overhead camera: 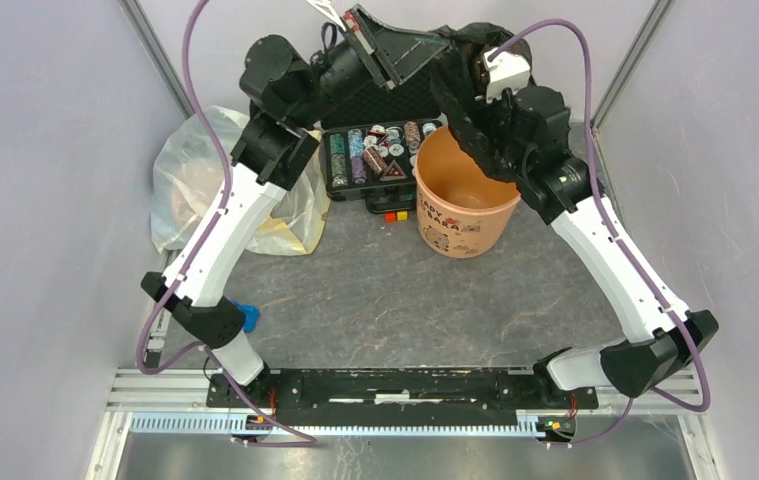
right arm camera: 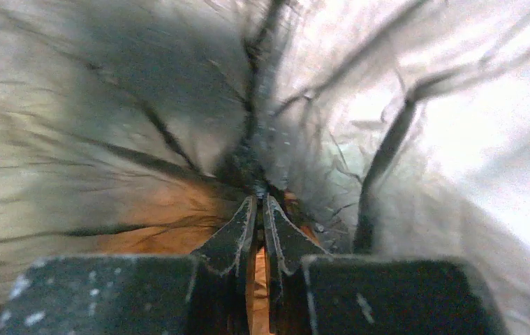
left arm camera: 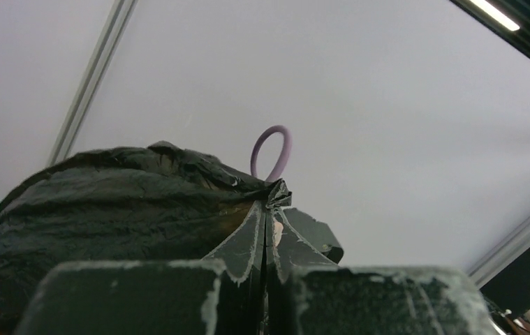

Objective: Put the trash bags into the trash bin

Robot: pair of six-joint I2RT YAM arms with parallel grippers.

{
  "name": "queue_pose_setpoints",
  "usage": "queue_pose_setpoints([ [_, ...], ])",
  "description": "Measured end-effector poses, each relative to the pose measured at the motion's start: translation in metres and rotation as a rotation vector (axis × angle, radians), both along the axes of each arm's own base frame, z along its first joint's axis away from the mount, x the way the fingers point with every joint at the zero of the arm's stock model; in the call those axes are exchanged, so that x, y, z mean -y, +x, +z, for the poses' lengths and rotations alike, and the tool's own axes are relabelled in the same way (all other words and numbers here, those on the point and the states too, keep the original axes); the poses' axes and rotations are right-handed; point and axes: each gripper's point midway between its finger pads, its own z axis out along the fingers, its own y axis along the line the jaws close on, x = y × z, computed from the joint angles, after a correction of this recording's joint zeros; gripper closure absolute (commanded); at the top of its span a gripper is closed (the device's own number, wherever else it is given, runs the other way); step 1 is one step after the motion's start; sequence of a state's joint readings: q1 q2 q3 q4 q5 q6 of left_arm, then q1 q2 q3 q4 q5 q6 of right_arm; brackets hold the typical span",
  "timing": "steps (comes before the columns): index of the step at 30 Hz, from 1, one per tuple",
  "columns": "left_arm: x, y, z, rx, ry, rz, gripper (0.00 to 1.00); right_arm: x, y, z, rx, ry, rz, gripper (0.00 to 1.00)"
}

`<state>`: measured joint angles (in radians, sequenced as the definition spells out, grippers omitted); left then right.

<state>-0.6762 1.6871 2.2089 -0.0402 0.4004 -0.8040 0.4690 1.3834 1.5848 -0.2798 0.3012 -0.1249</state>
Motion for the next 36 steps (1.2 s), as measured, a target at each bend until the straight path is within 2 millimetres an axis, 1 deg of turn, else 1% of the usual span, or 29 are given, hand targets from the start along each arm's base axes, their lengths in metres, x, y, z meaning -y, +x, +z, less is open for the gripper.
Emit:
queue_pose_setpoints([
  [1, 0.001, 0.005, -0.008, -0.015, 0.003, -0.002, 0.98, -0.002, -0.001, -0.004, -0.012, -0.001, 0.014, 0.88],
  [3, 0.006, 0.012, -0.032, -0.062, 0.021, -0.012, 0.98, -0.006, -0.004, -0.014, -0.042, -0.008, 0.04, 0.91],
  [5, 0.009, 0.016, -0.056, -0.103, 0.042, -0.022, 0.98, -0.007, -0.009, -0.023, -0.074, -0.019, 0.058, 0.91],
  [8, 0.01, 0.022, -0.078, -0.154, 0.056, -0.03, 0.98, -0.004, -0.018, -0.03, -0.11, -0.033, 0.064, 0.93],
  [10, 0.008, 0.024, -0.084, -0.165, 0.055, -0.034, 0.98, -0.001, -0.023, -0.029, -0.115, -0.036, 0.064, 0.93],
  [15, -0.007, 0.031, -0.085, -0.163, 0.035, -0.008, 0.98, 0.003, -0.036, -0.024, -0.121, -0.044, 0.076, 0.9],
  [18, -0.018, 0.036, -0.086, -0.16, 0.031, 0.014, 0.98, 0.002, -0.041, -0.026, -0.131, -0.047, 0.097, 0.82],
  [20, -0.025, 0.043, -0.089, -0.163, 0.032, 0.036, 0.98, 0.004, -0.047, -0.028, -0.132, -0.047, 0.103, 0.78],
  [21, -0.029, 0.048, -0.093, -0.169, 0.036, 0.046, 0.98, 0.005, -0.05, -0.028, -0.134, -0.049, 0.106, 0.74],
  [24, -0.034, 0.058, -0.11, -0.199, 0.059, 0.051, 0.98, 0.009, -0.057, -0.025, -0.13, -0.052, 0.106, 0.64],
  [27, -0.035, 0.063, -0.135, -0.237, 0.098, 0.029, 0.98, 0.011, -0.061, -0.029, -0.147, -0.063, 0.107, 0.56],
  [29, -0.032, 0.06, -0.152, -0.265, 0.125, 0.005, 0.98, 0.012, -0.062, -0.036, -0.168, -0.071, 0.105, 0.52],
  [30, -0.032, 0.058, -0.16, -0.279, 0.138, -0.005, 0.98, 0.013, -0.064, -0.044, -0.186, -0.074, 0.103, 0.5],
  [32, -0.032, 0.05, -0.176, -0.309, 0.164, -0.028, 0.98, 0.014, -0.067, -0.054, -0.205, -0.075, 0.101, 0.47],
  [34, -0.035, 0.041, -0.183, -0.328, 0.182, -0.043, 0.98, 0.018, -0.075, -0.067, -0.232, -0.076, 0.1, 0.42],
  [36, -0.04, 0.03, -0.184, -0.331, 0.194, -0.044, 0.98, 0.021, -0.082, -0.074, -0.245, -0.076, 0.099, 0.36],
])
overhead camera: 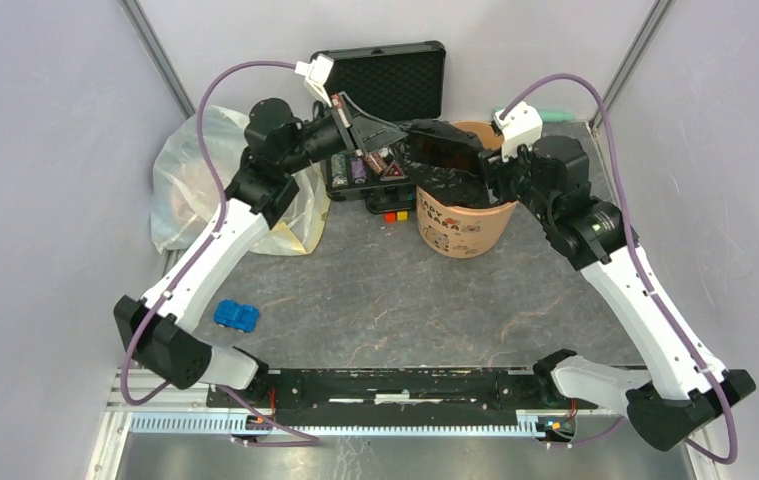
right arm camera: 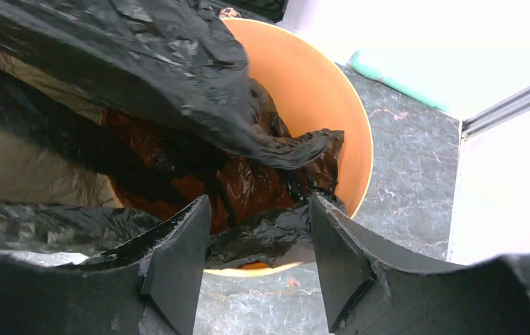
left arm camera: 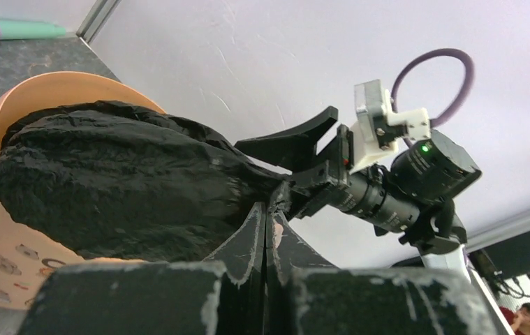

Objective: Put the trash bags into the trash bin

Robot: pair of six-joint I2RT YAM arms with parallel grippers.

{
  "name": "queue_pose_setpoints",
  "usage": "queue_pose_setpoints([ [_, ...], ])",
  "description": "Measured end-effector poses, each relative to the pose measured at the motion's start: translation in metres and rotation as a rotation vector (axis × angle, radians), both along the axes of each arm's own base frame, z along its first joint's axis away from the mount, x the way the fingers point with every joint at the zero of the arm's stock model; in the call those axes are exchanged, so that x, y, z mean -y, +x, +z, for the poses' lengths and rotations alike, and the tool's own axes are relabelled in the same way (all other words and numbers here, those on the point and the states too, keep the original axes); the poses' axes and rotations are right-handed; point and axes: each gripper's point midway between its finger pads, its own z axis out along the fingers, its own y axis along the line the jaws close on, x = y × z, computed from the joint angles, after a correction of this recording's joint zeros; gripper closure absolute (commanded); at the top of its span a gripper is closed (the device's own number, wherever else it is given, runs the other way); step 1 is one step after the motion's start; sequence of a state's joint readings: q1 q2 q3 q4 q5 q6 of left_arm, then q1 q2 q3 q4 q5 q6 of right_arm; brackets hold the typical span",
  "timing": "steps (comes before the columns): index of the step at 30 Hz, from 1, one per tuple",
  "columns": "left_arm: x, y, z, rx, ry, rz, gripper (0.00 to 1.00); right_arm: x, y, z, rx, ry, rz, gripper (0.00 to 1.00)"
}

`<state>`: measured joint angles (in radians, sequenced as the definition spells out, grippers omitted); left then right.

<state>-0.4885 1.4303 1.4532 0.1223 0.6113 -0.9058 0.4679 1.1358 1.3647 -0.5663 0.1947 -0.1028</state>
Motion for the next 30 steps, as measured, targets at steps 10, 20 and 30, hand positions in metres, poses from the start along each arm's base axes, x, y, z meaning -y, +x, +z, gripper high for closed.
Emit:
queue_pose_setpoints([
  [10, -0.033, -0.053, 0.032, 0.14, 0.025, 0.032, 0.98, 0.014, -0.03, -0.008, 0.014, 0.04, -0.01, 0.26],
  [20, -0.052, -0.068, -0.025, 0.078, 0.15, 0.084, 0.98, 0.024, -0.042, -0.031, -0.007, 0.1, -0.073, 0.28],
  [30, -0.08, -0.09, -0.067, 0.066, 0.251, 0.159, 0.98, 0.037, -0.061, -0.041, 0.028, 0.212, -0.139, 0.21],
])
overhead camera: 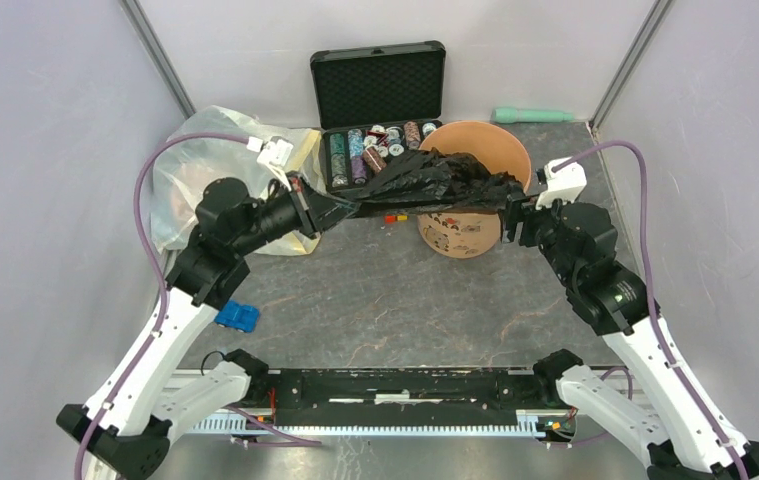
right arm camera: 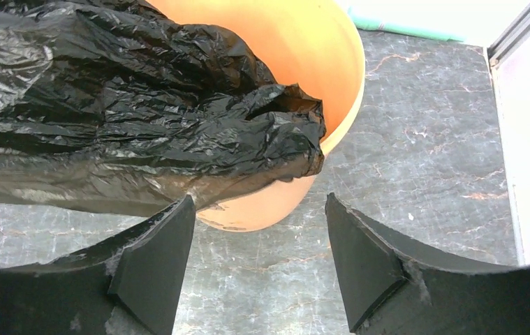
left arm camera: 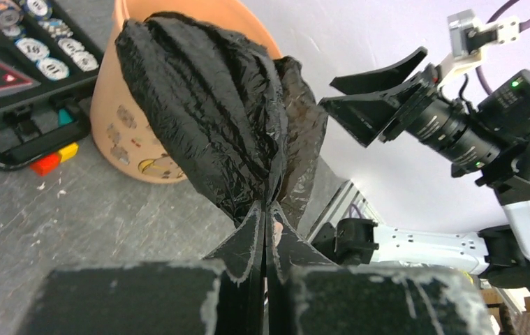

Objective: Put the trash bags into the trash bin

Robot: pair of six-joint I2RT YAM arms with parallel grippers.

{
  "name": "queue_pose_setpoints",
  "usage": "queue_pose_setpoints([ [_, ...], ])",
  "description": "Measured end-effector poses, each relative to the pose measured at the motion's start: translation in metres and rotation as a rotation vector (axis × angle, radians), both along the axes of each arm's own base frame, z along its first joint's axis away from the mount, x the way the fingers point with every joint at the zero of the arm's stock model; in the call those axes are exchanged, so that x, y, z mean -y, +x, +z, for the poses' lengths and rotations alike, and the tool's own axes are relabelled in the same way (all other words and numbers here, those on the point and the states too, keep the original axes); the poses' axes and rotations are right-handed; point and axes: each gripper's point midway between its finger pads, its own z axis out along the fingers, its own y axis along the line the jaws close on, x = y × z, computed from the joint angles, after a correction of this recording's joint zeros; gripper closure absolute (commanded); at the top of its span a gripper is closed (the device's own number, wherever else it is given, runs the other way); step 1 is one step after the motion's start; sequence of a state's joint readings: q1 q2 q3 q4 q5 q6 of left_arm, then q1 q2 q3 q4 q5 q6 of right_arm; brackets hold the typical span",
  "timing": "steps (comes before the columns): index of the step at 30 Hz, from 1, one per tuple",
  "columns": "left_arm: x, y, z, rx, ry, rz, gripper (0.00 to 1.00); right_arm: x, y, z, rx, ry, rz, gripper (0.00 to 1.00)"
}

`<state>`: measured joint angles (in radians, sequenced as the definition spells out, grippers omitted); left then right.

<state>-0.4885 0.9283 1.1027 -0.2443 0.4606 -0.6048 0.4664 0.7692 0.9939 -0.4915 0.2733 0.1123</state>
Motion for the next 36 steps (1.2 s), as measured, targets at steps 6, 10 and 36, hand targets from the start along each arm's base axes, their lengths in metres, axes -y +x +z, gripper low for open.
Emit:
queue_pose_setpoints([
  [6, -0.011, -0.014, -0.034, -0.033, 0.032, 0.016, 0.98, -0.003, -0.008, -0.004, 0.016, 0.144, -0.025, 0.22],
  [10, -0.015, -0.02, -0.072, -0.086, 0.081, 0.015, 0.98, -0.008, -0.014, -0.008, 0.025, 0.272, -0.032, 0.25],
  [36, -0.025, -0.036, -0.139, -0.185, 0.156, 0.012, 0.98, -0.023, 0.003, -0.006, -0.109, 0.76, -0.241, 0.28],
])
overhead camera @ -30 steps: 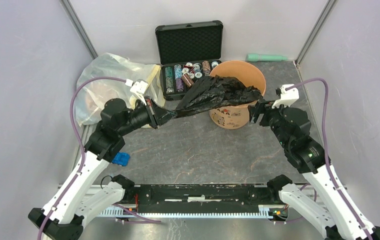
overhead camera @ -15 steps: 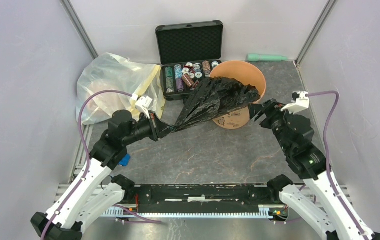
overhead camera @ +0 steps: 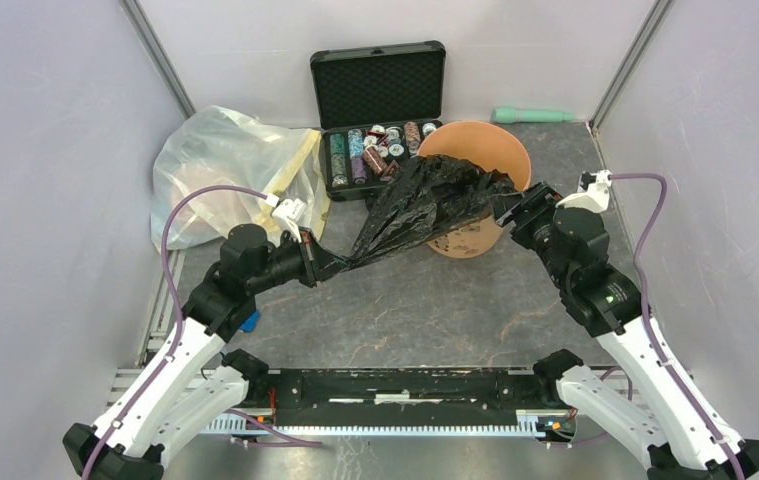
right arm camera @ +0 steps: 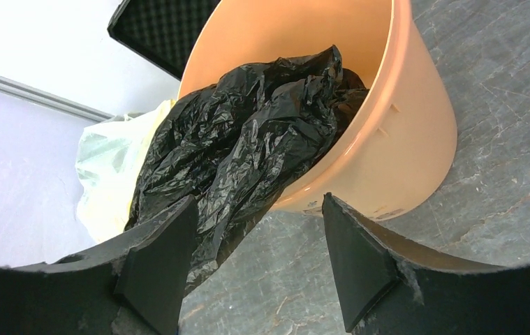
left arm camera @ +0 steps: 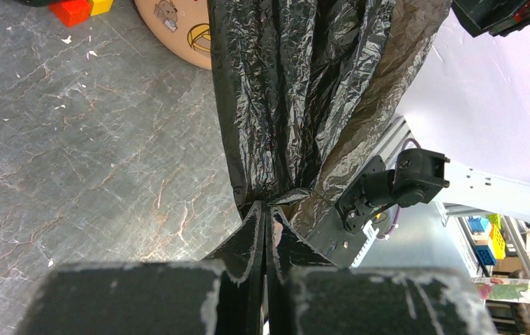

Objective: Put the trash bags into the trash bin

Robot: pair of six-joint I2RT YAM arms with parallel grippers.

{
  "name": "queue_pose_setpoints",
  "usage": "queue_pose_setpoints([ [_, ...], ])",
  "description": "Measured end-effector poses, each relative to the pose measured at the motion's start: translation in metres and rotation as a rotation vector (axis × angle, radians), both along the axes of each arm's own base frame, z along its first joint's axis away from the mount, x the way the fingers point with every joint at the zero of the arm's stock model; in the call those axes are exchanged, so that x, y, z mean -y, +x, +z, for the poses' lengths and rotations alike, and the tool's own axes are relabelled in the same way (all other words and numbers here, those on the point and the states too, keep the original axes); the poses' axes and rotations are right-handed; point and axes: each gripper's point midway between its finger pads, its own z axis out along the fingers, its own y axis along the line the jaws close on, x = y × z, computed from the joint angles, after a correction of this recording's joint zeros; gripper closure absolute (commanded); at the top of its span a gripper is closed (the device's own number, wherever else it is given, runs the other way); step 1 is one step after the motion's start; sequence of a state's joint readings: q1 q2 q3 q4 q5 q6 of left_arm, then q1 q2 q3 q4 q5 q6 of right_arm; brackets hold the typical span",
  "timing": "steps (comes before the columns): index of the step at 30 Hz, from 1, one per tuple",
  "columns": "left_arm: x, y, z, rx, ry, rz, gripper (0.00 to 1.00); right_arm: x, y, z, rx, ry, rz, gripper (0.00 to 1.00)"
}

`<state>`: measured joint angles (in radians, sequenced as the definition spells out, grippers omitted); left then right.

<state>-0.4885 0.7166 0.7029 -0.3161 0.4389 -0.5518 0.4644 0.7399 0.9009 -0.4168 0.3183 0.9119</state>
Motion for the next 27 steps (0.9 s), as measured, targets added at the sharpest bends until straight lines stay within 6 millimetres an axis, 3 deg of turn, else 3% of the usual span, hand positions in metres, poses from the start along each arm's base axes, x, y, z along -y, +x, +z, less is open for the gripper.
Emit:
queue_pose_setpoints([
  [4, 0.0, -0.001, 0.0, 0.001, 0.0, 0.0, 0.98, -0.001, 0.003, -0.005, -0.013, 0.012, -0.007, 0.31],
  [6, 0.0, -0.001, 0.0, 0.001, 0.0, 0.0, 0.98, -0.003, 0.005, -0.012, -0.03, 0.011, -0.008, 0.38],
  [11, -0.001, -0.001, -0.001, 0.001, 0.0, 0.001, 0.98, -0.006, 0.01, -0.028, -0.067, 0.004, -0.011, 0.67],
  [16, -0.001, -0.001, -0.001, 0.002, 0.001, 0.003, 0.98, -0.003, 0.01, -0.026, -0.057, -0.003, -0.023, 1.0],
  [24, -0.006, 0.007, -0.01, 0.0, 0.021, 0.055, 0.98, 0.016, 0.002, -0.009, 0.02, -0.056, -0.07, 1.0],
  [27, -0.008, 0.015, -0.011, 0.011, 0.012, 0.095, 0.98, 0.028, -0.004, -0.011, 0.026, -0.102, -0.1, 1.0],
])
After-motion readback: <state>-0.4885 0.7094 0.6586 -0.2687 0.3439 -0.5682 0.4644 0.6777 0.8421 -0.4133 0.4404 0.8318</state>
